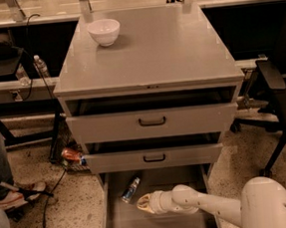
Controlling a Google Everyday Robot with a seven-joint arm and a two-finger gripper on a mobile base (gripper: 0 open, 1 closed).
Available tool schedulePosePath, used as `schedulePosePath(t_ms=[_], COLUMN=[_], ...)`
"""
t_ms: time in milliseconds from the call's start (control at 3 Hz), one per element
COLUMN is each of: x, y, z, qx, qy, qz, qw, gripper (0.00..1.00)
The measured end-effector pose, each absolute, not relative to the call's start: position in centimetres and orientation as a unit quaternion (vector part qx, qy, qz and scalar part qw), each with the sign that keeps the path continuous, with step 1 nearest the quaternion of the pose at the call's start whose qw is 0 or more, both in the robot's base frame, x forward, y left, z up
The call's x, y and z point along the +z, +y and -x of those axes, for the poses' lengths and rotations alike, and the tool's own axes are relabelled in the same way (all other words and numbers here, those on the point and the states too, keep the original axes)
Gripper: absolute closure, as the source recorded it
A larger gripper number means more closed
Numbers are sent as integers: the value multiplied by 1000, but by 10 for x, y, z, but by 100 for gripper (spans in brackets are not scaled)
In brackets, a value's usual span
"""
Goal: Pick redbull can from bottom drawer and place on counter
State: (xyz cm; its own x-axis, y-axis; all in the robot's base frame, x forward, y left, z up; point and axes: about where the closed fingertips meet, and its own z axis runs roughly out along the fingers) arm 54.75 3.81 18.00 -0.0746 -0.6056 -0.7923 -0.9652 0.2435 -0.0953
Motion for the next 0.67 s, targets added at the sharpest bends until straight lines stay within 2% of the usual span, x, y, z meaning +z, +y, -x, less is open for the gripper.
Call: schedulePosePath(t_ms=[667], x=[167], y=[57], z=[-567], qx=[264], qy=[757], qz=[446], qw=[398], gripper=[37])
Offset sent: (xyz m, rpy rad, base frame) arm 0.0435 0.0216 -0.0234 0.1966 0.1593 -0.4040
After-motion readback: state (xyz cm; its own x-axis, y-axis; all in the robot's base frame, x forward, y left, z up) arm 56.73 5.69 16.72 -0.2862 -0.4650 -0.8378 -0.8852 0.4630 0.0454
